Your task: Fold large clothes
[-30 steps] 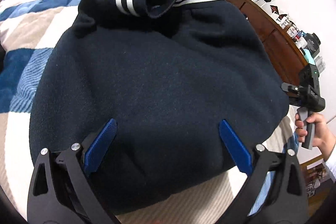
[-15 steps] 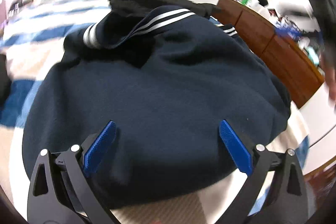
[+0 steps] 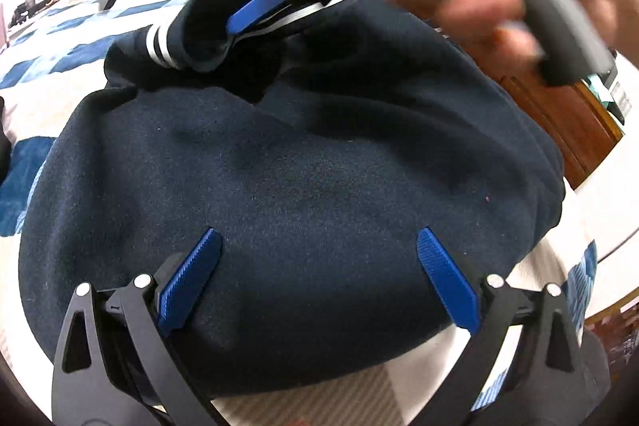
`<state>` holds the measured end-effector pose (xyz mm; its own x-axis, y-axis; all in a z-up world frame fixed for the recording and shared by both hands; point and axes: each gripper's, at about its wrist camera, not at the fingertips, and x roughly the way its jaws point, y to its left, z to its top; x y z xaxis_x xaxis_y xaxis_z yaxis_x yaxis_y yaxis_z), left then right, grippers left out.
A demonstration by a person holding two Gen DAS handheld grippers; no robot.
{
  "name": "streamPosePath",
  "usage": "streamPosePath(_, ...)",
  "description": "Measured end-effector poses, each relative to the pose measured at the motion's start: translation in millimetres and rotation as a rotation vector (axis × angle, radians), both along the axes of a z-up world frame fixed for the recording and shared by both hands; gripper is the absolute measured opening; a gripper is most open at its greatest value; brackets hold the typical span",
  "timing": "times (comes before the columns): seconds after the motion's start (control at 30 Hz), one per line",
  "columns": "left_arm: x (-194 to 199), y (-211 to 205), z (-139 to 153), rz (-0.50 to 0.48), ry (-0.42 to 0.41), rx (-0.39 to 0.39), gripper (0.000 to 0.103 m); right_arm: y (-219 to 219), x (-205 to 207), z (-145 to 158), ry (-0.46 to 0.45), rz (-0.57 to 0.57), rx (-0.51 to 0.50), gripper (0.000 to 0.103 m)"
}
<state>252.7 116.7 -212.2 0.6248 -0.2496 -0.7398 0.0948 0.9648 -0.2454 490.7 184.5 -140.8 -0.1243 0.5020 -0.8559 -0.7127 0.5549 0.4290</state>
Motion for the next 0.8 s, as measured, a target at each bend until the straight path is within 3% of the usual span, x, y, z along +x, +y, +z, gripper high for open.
streamPosePath(0.1,0.0,-0.4,0.7,0.01,0.002,0.007,0.097,15.7,22.5,-14.0,0.035,-0.057,0.005,0.099)
streamPosePath(0.4,10.8,-1.6,0.2,0.02,0.02,-0.01,0.097,65.4,99.1,-24.0,-0.002,-0.227,0.02,0.099)
streamPosePath(0.67,10.7,5.1,-0.9,0.009,0.017,-0.017,0.097,85.7,133.8,55.5,-0.118,-0.25,0.07,0.099)
streamPosePath(0.8,9.5,15.5,6.3,0.019,-0.017,-0.117,0.097,54.5,112.2,70.3,-0.099,-0.216,0.047,0.099)
